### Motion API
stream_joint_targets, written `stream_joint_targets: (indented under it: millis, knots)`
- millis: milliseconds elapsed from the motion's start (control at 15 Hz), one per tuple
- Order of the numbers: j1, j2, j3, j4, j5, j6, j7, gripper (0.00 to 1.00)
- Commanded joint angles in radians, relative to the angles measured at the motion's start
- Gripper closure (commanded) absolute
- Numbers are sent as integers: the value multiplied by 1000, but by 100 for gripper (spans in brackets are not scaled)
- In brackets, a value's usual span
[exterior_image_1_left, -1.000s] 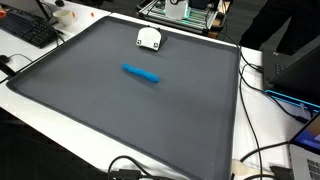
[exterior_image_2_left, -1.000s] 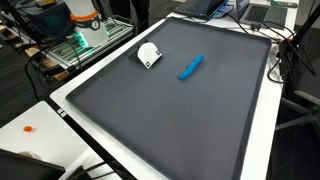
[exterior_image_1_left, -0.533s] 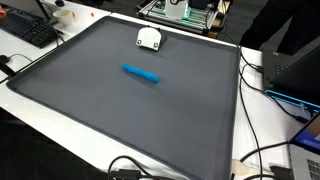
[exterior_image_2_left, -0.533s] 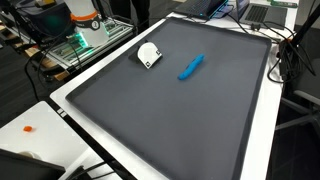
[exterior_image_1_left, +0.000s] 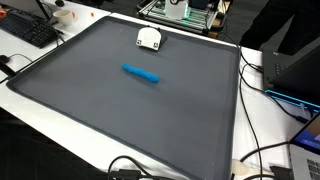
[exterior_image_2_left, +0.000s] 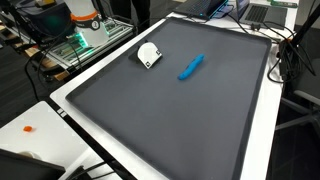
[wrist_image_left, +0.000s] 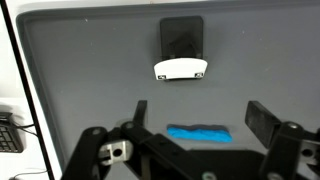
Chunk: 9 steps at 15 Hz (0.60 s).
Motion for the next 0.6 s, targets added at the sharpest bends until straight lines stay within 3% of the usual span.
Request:
stream_joint_targets:
  millis: [0, 400, 533]
  knots:
    - [-2, 0, 2, 2, 1, -2, -1, 0]
    - [17, 61, 29, 44, 75, 10, 74, 0]
    - [2, 98, 49, 55, 126, 9, 178, 0]
